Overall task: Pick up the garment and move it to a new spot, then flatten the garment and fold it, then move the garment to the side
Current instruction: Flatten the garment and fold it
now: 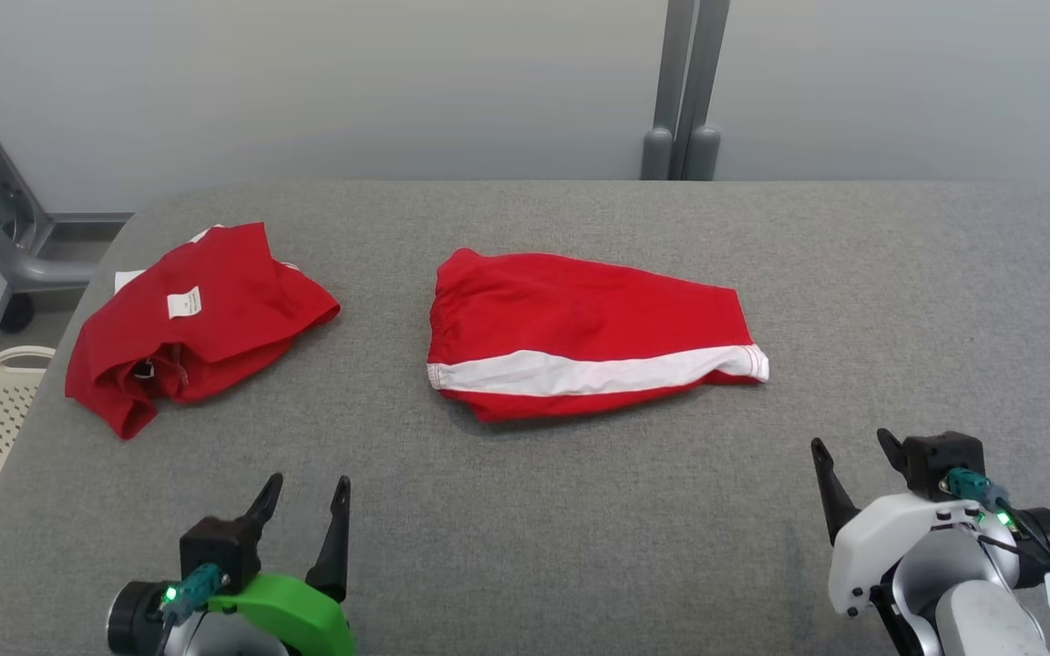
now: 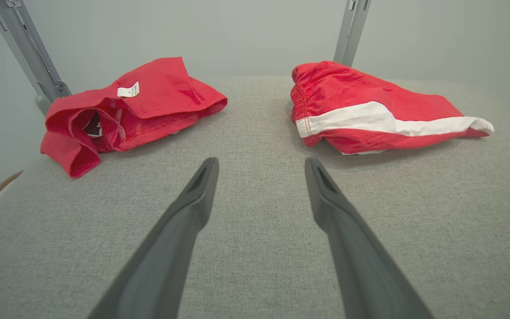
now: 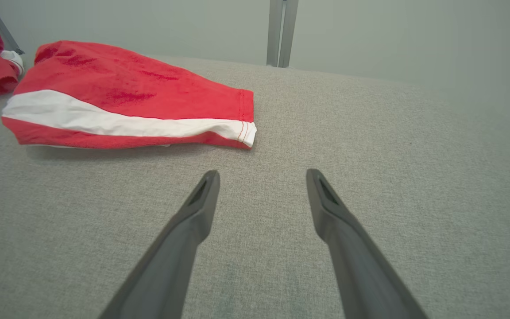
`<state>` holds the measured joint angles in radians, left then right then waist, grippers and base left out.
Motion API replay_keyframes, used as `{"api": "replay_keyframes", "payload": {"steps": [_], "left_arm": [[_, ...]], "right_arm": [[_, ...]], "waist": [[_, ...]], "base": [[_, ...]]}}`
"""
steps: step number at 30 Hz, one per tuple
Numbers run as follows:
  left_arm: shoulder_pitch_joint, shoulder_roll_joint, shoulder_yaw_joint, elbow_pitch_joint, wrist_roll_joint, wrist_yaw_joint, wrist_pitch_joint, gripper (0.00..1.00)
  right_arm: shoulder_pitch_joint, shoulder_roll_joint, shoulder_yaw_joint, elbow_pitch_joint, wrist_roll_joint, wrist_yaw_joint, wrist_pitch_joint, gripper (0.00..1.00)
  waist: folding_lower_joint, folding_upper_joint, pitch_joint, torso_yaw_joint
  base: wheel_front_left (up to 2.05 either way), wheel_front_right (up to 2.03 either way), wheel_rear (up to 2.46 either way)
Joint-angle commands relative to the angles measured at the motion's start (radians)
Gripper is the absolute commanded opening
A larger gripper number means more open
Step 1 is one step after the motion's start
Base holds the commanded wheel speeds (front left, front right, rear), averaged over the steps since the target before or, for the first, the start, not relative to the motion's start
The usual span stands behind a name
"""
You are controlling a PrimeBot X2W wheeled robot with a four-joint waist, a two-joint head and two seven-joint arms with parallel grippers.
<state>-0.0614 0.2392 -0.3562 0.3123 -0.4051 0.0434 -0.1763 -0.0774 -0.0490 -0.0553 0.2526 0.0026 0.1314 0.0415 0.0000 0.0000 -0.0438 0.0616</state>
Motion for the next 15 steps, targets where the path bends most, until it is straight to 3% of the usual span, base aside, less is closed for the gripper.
{"api": "replay_keyframes", "payload": {"steps": [1, 7, 15], "left_arm": [[-0.039, 0.001, -0.007, 0.006, -0.002, -0.011, 0.021, 1.0], [-0.174, 0.0, -0.061, 0.06, -0.008, -0.065, 0.196, 1.0], [-0.411, -0.054, -0.106, 0.146, -0.057, -0.119, 0.437, 1.0]], "right_arm": [[-0.024, -0.002, 0.003, -0.002, -0.008, -0.001, 0.045, 1.0], [-0.093, -0.004, -0.002, -0.032, -0.024, -0.001, 0.267, 1.0], [-0.227, -0.002, -0.004, -0.079, -0.081, -0.001, 0.516, 1.0]], "waist": [[0.0, 0.0, 0.007, -0.002], [0.0, 0.0, 0.04, -0.012], [0.0, 0.0, 0.152, -0.025]], "base": [[0.0, 0.0, 0.0], [0.0, 0.0, 0.0], [0.0, 0.0, 0.0]]}}
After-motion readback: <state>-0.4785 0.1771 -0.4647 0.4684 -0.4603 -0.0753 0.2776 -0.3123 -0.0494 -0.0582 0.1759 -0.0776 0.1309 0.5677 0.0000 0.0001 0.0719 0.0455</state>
